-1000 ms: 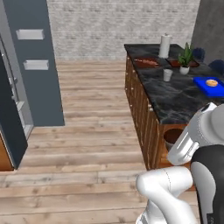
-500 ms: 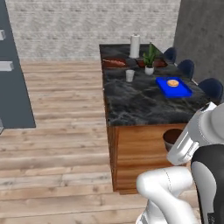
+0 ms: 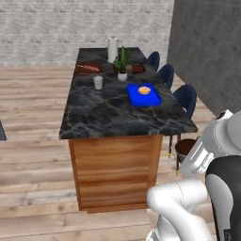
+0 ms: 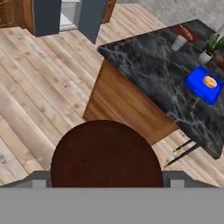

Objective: Take the donut and cupcake from the fridge and place them on the empty tray on the dining counter.

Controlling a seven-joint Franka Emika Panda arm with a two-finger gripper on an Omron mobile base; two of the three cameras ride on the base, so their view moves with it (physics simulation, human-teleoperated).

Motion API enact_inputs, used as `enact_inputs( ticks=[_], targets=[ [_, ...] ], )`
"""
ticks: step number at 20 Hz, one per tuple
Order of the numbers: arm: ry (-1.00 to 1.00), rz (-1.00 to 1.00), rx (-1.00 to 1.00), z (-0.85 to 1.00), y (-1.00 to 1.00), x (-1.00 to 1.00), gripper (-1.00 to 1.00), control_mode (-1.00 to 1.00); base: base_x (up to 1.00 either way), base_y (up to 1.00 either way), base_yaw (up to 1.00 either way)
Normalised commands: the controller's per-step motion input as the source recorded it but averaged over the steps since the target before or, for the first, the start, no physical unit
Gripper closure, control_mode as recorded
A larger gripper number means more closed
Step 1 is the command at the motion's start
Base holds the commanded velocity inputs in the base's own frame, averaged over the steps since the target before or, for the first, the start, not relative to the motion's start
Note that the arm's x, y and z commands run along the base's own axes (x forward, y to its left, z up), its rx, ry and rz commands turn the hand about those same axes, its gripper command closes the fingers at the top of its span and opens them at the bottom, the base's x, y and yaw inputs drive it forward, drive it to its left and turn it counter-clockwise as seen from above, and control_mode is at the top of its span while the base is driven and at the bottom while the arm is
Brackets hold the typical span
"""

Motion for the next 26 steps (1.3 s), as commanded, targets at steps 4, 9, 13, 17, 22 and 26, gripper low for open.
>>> enact_inputs(
  ticks=[4,9,13,17,22,26],
  targets=[
    [0.00,0.00,0.00,0.00,0.00,0.00,1.00,1.00,0.00,-1.00,-0.04],
    [0.00,0.00,0.00,0.00,0.00,0.00,1.00,1.00,0.07,-1.00,0.00],
    [0.00,0.00,0.00,0.00,0.00,0.00,1.00,1.00,0.07,-1.00,0.00],
    [0.00,0.00,0.00,0.00,0.00,0.00,1.00,1.00,0.21,-1.00,0.00],
    [0.00,0.00,0.00,0.00,0.00,0.00,1.00,1.00,0.88,-0.75,0.01],
    [0.00,0.00,0.00,0.00,0.00,0.00,1.00,1.00,1.00,-0.57,0.05]
  ],
)
